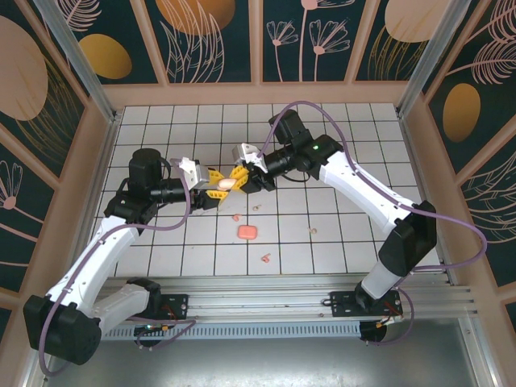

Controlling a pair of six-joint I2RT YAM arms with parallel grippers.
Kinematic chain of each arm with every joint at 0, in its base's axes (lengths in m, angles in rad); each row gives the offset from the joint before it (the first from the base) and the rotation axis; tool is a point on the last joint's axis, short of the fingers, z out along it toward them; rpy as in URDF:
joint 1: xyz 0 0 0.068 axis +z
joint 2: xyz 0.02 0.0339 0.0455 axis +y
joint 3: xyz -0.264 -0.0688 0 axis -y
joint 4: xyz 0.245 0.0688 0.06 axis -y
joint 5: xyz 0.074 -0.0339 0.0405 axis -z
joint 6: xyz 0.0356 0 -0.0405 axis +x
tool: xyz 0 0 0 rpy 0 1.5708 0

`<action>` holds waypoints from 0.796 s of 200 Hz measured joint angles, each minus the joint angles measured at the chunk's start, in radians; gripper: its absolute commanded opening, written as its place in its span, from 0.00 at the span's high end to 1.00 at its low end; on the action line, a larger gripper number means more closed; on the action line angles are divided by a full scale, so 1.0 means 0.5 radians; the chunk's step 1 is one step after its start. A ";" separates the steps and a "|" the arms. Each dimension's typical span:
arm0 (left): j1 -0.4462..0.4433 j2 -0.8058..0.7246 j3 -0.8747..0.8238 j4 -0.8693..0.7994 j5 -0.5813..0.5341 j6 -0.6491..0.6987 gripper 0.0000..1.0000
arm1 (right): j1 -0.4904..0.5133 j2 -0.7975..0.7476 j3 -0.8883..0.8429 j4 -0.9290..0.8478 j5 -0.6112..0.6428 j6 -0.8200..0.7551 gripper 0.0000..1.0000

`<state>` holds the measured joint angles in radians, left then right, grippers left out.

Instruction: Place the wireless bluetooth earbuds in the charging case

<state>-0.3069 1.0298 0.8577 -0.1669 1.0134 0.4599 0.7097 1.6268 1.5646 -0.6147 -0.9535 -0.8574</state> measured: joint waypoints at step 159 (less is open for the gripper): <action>0.002 -0.001 -0.018 0.031 -0.013 0.023 0.83 | -0.001 0.000 -0.016 0.064 -0.053 0.056 0.63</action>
<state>-0.3061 1.0294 0.8486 -0.1516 1.0069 0.4713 0.7094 1.6268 1.5566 -0.5827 -0.9798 -0.8295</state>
